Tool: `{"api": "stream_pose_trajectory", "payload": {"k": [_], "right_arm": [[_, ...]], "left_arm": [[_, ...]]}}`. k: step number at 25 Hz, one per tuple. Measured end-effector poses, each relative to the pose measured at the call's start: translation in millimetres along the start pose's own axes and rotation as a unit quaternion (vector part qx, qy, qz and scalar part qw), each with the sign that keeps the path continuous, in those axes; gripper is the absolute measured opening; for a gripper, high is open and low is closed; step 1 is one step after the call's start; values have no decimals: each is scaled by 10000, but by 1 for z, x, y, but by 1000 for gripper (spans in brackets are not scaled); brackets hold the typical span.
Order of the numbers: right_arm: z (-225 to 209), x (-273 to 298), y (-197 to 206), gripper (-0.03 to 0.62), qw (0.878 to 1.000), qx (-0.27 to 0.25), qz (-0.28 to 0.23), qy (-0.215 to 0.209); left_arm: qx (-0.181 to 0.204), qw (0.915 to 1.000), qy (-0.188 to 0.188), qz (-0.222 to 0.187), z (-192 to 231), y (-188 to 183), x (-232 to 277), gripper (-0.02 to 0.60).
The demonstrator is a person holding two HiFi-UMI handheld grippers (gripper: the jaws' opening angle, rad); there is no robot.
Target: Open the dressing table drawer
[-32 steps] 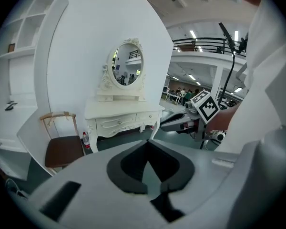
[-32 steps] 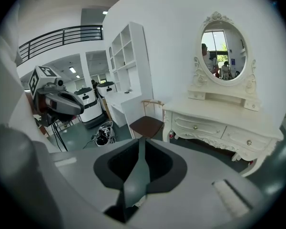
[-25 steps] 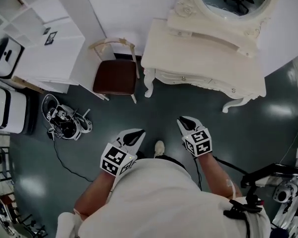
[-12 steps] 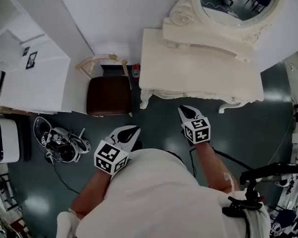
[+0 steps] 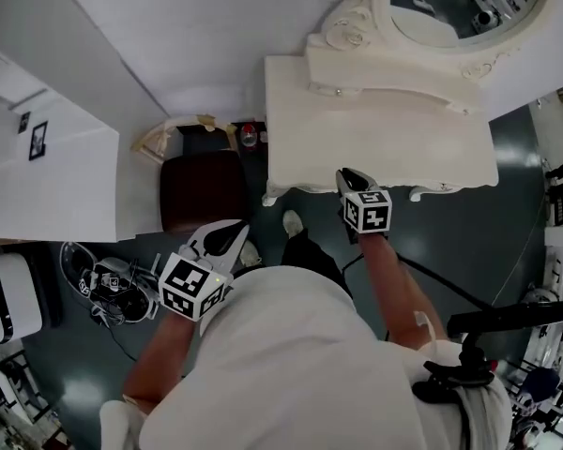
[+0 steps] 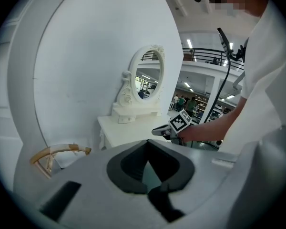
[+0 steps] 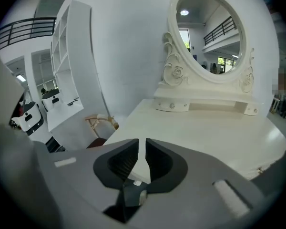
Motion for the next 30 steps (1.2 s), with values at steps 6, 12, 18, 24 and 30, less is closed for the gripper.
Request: {"api": "stream_pose_trajectory", "payload": {"k": [6, 12, 18, 24, 30], "right_arm": [[-56, 70, -34, 64, 9997, 239, 59, 11], [-104, 130, -72, 84, 9992, 410, 13, -25], [-135, 176, -94, 114, 9977, 665, 67, -83], [-148, 207, -104, 144, 9969, 773, 141, -77], [-152, 225, -109, 153, 9967, 777, 213, -114]], "left_arm": [[-295, 9990, -314, -69, 26, -32, 37, 2], [-329, 9972, -666, 5, 48, -64, 70, 2], [-437, 9939, -1010, -4, 62, -85, 89, 2], [-565, 9904, -1261, 68, 75, -90, 98, 2], [-659, 9879, -1399, 78, 88, -95, 105, 2]]}}
Point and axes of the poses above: the fingertips, and each gripper's own axes: x forward along the fingers, z to its left, y out of its underside, the point moved 2 cm from there along -x, backward along the fingers, and after that the axes turned 1 degree about -x, right-handed, at the moved point
